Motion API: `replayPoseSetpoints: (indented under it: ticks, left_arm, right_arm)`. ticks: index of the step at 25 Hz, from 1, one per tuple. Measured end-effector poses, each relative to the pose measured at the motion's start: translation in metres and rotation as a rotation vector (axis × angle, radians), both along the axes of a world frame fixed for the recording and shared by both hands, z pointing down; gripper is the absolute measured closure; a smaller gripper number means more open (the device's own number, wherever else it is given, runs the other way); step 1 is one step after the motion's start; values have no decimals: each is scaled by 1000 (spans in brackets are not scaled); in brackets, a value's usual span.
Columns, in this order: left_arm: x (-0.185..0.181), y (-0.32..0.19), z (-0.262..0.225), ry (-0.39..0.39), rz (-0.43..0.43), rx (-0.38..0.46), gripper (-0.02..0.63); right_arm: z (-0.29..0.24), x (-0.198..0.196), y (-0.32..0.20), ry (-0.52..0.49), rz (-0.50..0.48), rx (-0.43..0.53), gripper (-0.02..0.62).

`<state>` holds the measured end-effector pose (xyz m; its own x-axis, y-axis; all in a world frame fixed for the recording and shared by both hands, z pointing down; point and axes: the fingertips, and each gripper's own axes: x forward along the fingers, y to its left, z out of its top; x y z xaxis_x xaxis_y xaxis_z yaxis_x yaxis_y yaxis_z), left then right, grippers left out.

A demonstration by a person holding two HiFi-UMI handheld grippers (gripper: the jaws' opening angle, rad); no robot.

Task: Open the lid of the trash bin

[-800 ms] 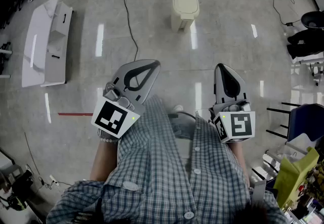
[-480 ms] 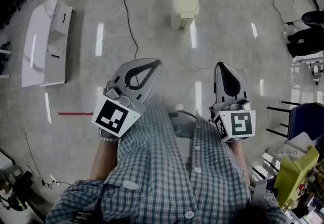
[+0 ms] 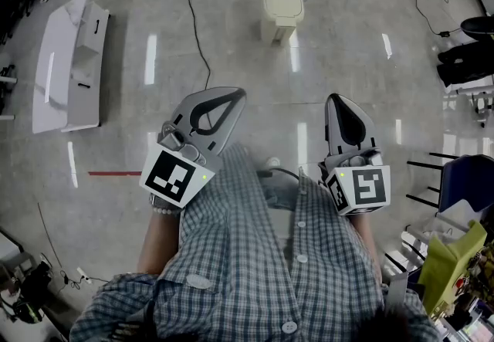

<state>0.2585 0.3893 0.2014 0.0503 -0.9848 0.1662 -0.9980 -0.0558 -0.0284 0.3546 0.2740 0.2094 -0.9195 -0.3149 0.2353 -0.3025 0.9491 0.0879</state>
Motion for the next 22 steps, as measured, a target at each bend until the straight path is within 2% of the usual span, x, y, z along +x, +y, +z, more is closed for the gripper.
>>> replayPoseSetpoints:
  ticks: [11, 22]
  left_arm:
    - [-18, 9, 2, 2, 22, 10, 601]
    - [-32, 22, 3, -2, 81, 30, 601]
  right_arm:
    - [1, -13, 12, -4, 25, 8, 578]
    - [1, -17, 33, -10, 91, 30, 578]
